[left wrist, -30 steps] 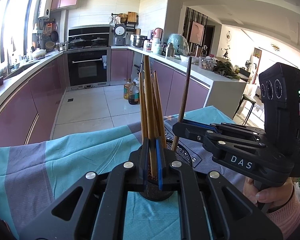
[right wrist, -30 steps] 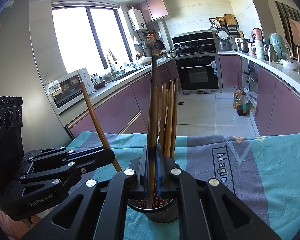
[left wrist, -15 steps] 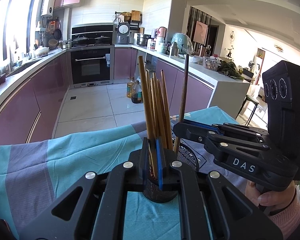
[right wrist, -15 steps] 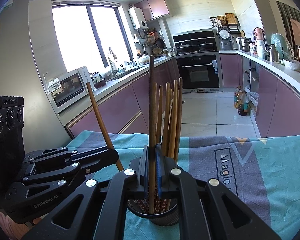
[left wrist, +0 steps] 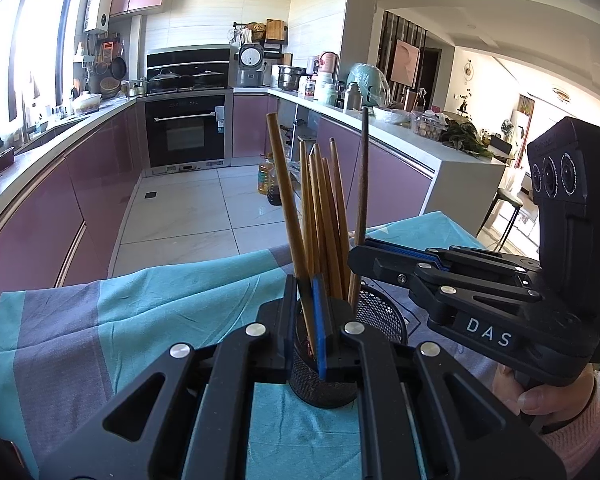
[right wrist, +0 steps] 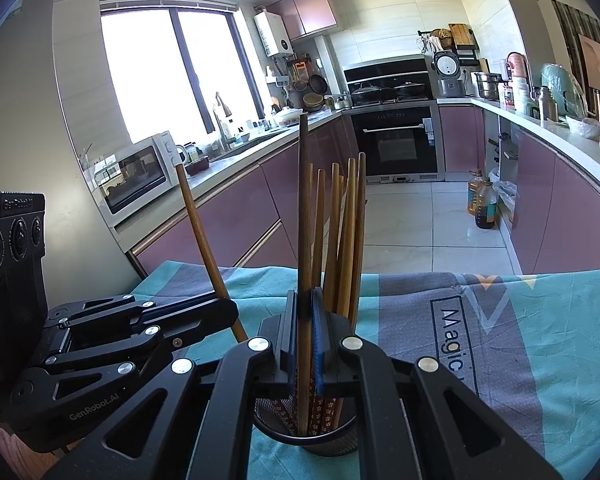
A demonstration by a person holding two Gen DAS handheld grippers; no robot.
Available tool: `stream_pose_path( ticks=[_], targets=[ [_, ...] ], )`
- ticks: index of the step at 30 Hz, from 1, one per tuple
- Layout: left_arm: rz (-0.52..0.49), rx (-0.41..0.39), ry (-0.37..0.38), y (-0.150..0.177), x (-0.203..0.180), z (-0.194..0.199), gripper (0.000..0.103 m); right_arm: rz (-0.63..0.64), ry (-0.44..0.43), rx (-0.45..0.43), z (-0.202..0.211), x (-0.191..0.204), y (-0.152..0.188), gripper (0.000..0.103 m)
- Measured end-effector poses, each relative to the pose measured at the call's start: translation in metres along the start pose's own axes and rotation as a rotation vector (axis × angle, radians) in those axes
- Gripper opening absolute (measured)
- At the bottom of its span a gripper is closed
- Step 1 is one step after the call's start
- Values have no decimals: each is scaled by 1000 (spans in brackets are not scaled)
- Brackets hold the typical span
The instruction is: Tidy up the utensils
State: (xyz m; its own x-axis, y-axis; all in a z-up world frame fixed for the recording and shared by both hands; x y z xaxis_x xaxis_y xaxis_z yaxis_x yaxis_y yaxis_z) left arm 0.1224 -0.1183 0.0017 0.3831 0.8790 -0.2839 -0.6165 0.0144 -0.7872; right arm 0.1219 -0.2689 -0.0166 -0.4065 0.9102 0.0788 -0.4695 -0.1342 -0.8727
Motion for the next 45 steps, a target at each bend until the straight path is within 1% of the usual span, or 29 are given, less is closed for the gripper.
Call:
stream_pose_path(
  ticks=[7, 13, 14, 15, 16, 17, 18, 20, 21, 22, 23, 24, 26, 27, 28, 31, 37, 40, 43, 45],
  targets=[
    [5, 13, -15, 3, 3, -8, 9, -5, 2, 8, -3, -1, 2, 7],
    [10, 28, -4, 6, 7, -13, 10, -6, 3, 2, 0, 1, 3, 8],
    [9, 24, -5, 7, 7, -12, 11, 0, 3, 0, 2, 2, 4, 10],
    [10, 17, -8, 6, 9, -10, 17, 4, 6, -3, 4, 4, 4, 14],
    [12, 1, -15, 6, 10, -7, 24, 11, 12, -10, 8, 5, 5, 22],
    [11, -14, -21, 5, 12, -3, 26, 19, 21, -16, 10, 7, 5, 29],
    [10, -29, -29, 6, 13, 1, 29, 30, 31, -23, 13, 9, 5, 31],
    [13, -82, -58, 5, 19, 15, 38, 44, 44, -35, 20, 12, 7, 42],
    [15, -104, -69, 5, 22, 21, 47, 52, 54, -42, 24, 14, 9, 47],
    [19, -134, -89, 5, 26, 30, 61, 59, 65, -46, 26, 15, 10, 58],
    [21, -170, -117, 5, 31, 39, 66, 72, 80, -53, 31, 17, 13, 65],
    [19, -198, -140, 6, 34, 46, 69, 85, 94, -61, 35, 20, 15, 68],
    [14, -247, -178, 8, 42, 62, 81, 101, 120, -78, 43, 24, 20, 83],
    [19, -267, -192, 9, 45, 70, 92, 112, 135, -86, 47, 26, 22, 85],
    [22, -293, -210, 11, 49, 78, 97, 123, 149, -92, 50, 28, 24, 88],
    [24, -332, -246, 17, 57, 96, 97, 133, 186, -115, 60, 35, 29, 97],
    [39, -401, -296, 31, 70, 132, 97, 153, 237, -166, 80, 46, 36, 97],
    [47, -421, -308, 42, 72, 149, 97, 166, 272, -186, 88, 48, 31, 97],
    [46, -445, -330, 48, 76, 164, 97, 163, 289, -219, 98, 54, 29, 97],
    [54, -452, -331, 53, 77, 170, 97, 172, 308, -236, 104, 58, 28, 97]
  ],
)
Point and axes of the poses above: each gripper's, at about its wrist camera, not at the fingertips, and z roughly against the way its jaws point, x to its left, y to its underside, the point moved 7 cm from there along -z, roughly the way its jaws point, and after that the axes turned 13 degrees about z, right-handed, at the moved point
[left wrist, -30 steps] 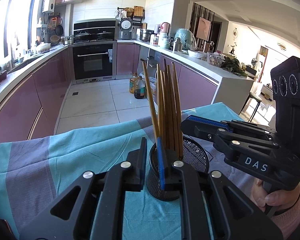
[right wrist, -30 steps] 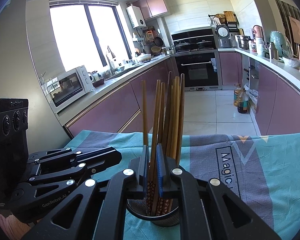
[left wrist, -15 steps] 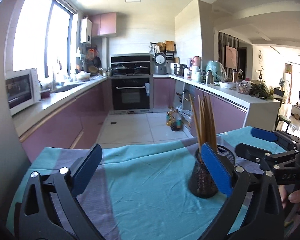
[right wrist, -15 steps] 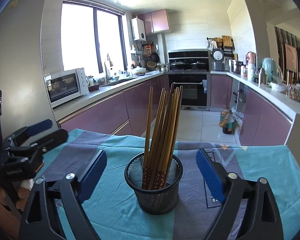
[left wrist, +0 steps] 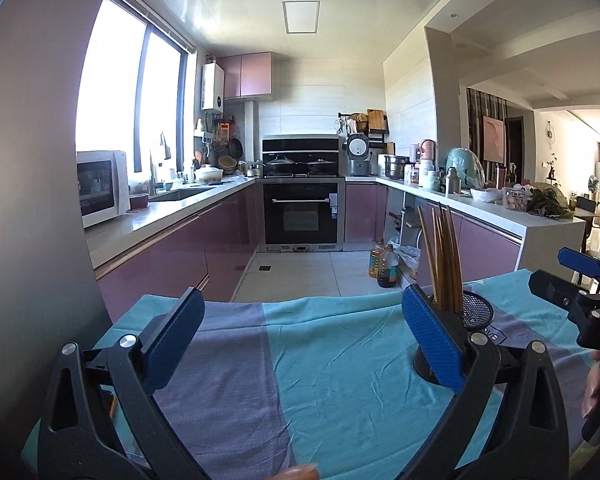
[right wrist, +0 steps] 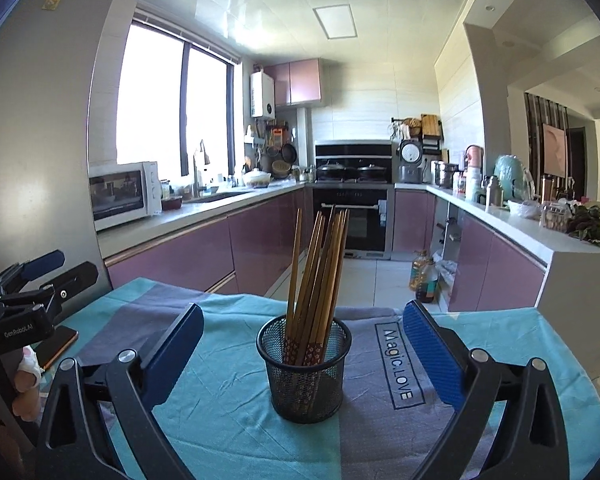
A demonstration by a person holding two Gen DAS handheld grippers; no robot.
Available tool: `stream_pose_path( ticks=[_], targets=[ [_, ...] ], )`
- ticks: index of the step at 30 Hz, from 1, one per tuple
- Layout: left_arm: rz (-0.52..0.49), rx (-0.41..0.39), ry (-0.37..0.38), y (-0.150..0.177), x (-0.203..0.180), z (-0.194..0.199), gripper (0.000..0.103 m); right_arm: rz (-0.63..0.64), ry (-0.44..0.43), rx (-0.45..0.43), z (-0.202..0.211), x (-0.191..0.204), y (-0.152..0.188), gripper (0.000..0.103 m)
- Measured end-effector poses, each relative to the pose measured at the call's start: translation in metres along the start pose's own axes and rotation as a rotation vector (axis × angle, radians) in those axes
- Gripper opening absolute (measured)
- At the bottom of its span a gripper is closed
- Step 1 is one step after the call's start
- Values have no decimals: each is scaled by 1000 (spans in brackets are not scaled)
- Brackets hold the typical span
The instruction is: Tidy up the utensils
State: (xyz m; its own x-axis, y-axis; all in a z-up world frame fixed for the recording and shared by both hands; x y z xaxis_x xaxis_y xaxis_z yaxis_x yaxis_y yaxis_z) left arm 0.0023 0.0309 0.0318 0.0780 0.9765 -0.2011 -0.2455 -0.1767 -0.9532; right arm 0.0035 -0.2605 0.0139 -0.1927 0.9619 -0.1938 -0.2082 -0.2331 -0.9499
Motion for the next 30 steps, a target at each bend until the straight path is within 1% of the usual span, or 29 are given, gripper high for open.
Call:
stream_pose_path(
  ticks=[8, 13, 17, 30],
  targets=[
    [33, -6, 5, 0, 6, 16, 97, -4, 24, -26, 14, 3, 1, 97],
    [28, -12, 9, 0, 4, 21, 97, 5, 41, -37, 20, 4, 1, 97],
    [16, -36, 14, -3, -2, 28, 97, 5, 44, -38, 21, 5, 1, 97],
    [25, -61, 20, -6, -1, 42, 97, 3, 64, -64, 31, 6, -1, 97]
  ],
)
Point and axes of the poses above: each gripper's, at about its wrist camera, not at the fingertips, and z roughly against the way its jaws point, x to its left, y to its underside, the point moved 7 cm from there along -z, roughly the way its jaws point, and after that the axes turned 13 degrees about z, right-handed, at the moved point
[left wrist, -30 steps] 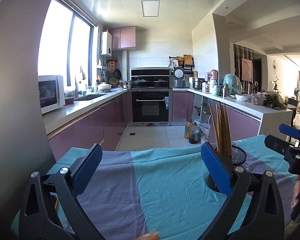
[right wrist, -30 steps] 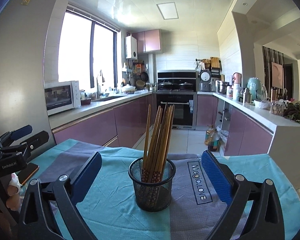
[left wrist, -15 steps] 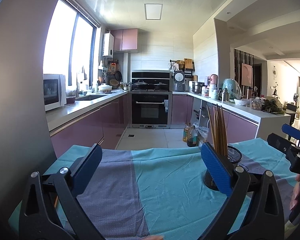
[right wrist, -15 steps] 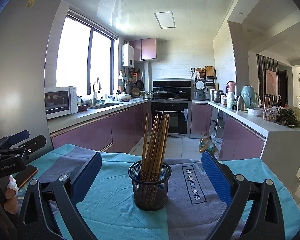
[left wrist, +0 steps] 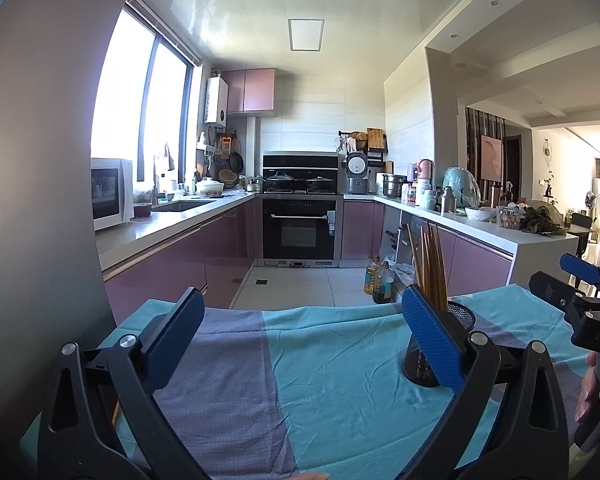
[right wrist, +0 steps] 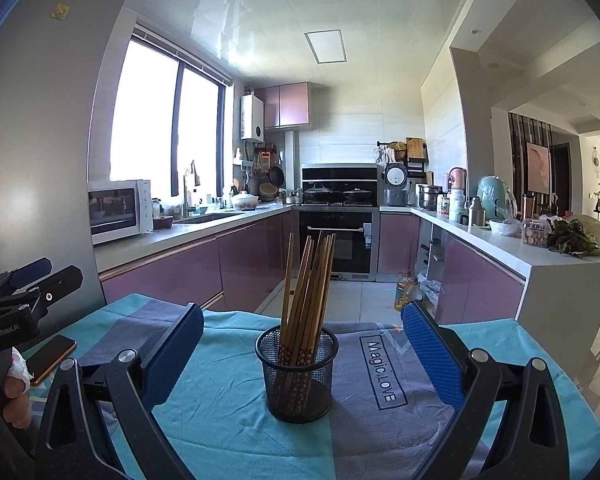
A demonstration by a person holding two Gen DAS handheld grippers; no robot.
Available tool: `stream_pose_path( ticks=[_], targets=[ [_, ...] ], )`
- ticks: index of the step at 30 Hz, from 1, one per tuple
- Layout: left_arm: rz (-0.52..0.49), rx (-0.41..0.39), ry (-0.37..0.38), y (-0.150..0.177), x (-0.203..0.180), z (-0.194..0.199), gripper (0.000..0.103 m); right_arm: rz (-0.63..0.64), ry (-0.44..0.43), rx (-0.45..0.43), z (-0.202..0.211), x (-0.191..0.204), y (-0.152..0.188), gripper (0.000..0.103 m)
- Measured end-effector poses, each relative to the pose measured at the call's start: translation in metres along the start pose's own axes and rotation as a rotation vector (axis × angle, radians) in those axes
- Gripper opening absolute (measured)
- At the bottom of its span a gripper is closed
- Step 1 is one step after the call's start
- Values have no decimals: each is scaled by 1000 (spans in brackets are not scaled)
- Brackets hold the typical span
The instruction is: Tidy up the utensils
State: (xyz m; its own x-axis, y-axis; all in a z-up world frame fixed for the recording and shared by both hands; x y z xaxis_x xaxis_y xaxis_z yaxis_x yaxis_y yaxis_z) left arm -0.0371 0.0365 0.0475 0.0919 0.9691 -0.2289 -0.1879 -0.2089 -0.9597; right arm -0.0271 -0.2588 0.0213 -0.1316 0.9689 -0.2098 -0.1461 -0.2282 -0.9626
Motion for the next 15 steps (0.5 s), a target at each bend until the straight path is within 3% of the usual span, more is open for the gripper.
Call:
stream_pose_path(
  ticks=[15],
  targets=[
    [-3, -24, 0, 0, -3, 8, 97, 0, 29, -34, 8, -2, 0, 97]
  ],
)
Point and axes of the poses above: each gripper's, at about its wrist camera, not at the fingertips, and z roughly against the way its jaws point, x to its left, y to its underside, the point moved 7 cm from there along -z, roughly the way its jaws point, and after that the axes turned 13 degrees about z, right-handed, at the moved point
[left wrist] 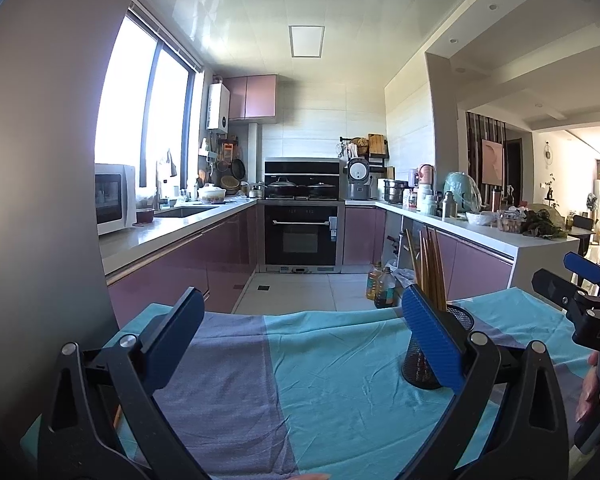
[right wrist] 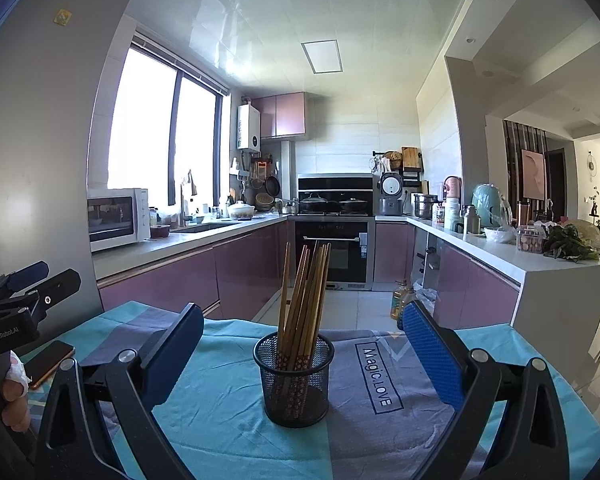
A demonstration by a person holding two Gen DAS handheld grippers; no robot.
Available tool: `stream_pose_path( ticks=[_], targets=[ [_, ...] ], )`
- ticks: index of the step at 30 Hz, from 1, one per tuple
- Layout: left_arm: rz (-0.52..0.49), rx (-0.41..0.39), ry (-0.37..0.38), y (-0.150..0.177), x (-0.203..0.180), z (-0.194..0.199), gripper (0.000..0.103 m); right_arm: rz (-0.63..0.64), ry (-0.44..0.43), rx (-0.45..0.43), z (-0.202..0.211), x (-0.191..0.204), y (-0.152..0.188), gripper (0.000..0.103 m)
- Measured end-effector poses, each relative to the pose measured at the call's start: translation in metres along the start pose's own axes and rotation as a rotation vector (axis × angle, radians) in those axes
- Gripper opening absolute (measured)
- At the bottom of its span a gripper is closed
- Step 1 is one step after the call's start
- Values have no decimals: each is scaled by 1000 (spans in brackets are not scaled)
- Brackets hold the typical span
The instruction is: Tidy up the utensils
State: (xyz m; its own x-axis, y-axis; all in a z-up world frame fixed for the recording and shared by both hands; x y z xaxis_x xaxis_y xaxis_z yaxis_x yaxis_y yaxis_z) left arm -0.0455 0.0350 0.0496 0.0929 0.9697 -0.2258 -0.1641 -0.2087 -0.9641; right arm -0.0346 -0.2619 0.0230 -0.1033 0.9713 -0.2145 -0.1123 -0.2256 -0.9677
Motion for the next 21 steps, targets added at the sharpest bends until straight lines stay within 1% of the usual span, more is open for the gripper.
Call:
stream_pose_path(
  ticks=[9, 21],
  targets=[
    [6, -6, 0, -1, 2, -1, 97, 1, 9, -8, 4, -1, -1, 97],
    [1, -16, -8, -1, 4, 1, 97, -2, 1, -9, 2, 2, -4, 97]
  ],
)
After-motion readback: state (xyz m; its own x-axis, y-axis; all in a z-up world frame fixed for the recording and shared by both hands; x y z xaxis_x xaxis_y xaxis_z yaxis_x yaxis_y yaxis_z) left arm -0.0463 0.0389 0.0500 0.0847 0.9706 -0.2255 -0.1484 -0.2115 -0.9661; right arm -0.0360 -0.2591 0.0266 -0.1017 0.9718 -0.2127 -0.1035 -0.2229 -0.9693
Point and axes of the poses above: each gripper's, at about its wrist camera, not at the fingertips, and z roughly against the way its jaws point, x to its left, y to its underside, the point moved 7 cm from there along -z, roughly the way its jaws point, and after that the axes turned 13 degrees about z, right-handed, at the moved point
